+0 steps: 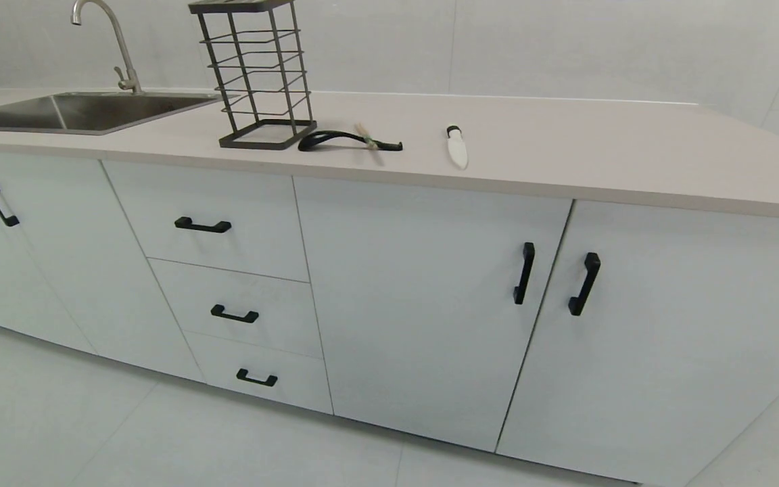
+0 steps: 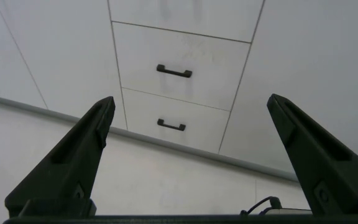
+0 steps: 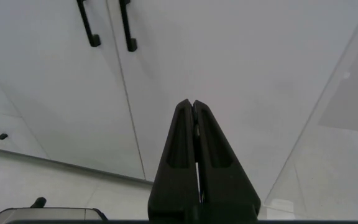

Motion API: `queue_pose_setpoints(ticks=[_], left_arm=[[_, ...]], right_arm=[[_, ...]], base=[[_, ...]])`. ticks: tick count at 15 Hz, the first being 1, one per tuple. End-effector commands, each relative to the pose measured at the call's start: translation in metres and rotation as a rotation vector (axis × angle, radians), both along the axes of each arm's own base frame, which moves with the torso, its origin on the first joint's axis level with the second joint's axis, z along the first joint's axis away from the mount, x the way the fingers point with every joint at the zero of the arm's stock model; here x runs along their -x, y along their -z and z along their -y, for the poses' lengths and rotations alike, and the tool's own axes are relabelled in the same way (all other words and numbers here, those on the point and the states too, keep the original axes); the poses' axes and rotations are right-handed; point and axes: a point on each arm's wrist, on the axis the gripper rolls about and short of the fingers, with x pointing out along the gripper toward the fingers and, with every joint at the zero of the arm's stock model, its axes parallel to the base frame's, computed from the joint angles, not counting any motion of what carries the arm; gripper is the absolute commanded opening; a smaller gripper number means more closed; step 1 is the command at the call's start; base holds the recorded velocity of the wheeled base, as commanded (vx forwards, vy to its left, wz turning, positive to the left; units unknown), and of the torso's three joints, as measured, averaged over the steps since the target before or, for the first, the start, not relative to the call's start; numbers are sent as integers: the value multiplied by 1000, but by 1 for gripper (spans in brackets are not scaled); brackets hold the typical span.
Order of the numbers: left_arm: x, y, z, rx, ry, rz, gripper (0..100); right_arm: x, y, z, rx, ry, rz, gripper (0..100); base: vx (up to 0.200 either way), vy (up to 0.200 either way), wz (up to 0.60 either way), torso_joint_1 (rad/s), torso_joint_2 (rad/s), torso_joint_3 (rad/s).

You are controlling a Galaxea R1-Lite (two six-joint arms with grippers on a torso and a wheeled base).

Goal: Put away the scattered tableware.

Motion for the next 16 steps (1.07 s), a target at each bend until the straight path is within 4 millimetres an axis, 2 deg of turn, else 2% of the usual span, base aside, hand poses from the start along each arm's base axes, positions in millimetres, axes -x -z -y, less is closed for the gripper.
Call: queue_pose_setpoints(ticks=[1, 4, 10, 11, 13, 16], left_arm=[[0, 0, 0, 0, -1, 0, 100], [0, 0, 0, 0, -1, 0, 100], [0, 0, 0, 2, -1, 0, 100], [0, 0, 0, 3, -1, 0, 100], [0, 0, 0, 3, -1, 0, 100], [0, 0, 0, 3, -1, 0, 100]], right_arm=[[0, 0, 0, 0, -1, -4, 0], [0, 0, 0, 0, -1, -1, 0], [0, 0, 0, 0, -1, -1, 0], [0, 0, 0, 0, -1, -3, 0], [0, 0, 0, 0, -1, -3, 0], [0, 0, 0, 0, -1, -3, 0]], base=[[0, 200, 0, -2, 2, 7], [0, 200, 0, 7, 1, 2], [0, 0, 0, 0, 0, 0], [200, 200, 0, -2, 2, 7], [200, 0, 0, -5, 5, 5], [0, 0, 0, 0, 0, 0]])
